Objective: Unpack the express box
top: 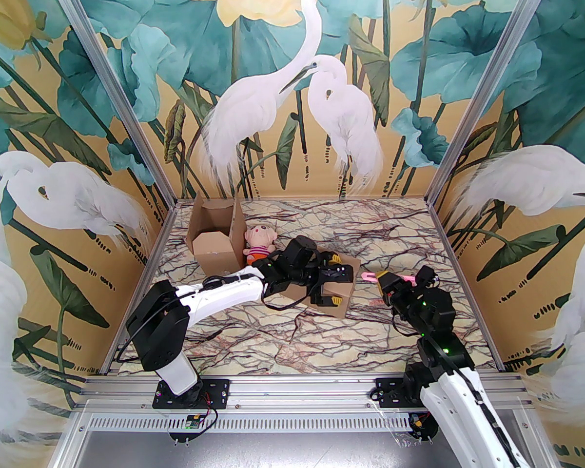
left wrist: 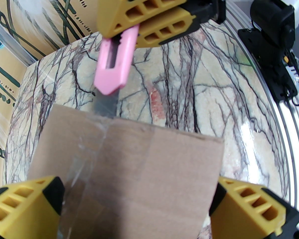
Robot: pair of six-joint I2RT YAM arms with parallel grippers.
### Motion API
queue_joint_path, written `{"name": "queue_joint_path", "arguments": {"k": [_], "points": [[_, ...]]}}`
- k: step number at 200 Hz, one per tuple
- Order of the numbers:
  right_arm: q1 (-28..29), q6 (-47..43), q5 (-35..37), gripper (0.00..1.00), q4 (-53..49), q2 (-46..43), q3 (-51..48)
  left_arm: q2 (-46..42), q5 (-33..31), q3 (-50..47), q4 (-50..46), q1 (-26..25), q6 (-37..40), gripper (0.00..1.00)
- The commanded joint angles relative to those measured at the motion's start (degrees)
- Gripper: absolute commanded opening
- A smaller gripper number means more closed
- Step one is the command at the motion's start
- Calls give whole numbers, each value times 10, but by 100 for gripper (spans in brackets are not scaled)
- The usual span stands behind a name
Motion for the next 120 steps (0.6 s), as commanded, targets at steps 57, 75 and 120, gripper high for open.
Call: {"name": "queue_joint_path", "arguments": {"k": [57, 75, 120], "points": [[95, 13, -35, 0, -26, -17, -18, 69, -218, 85, 53, -5, -69, 100], [101, 17, -15, 0, -44, -31, -20, 79, -240, 98, 54, -7, -78, 100], [104, 76, 1, 0, -16, -69, -69, 87, -256, 115, 60, -7, -105, 100]]}}
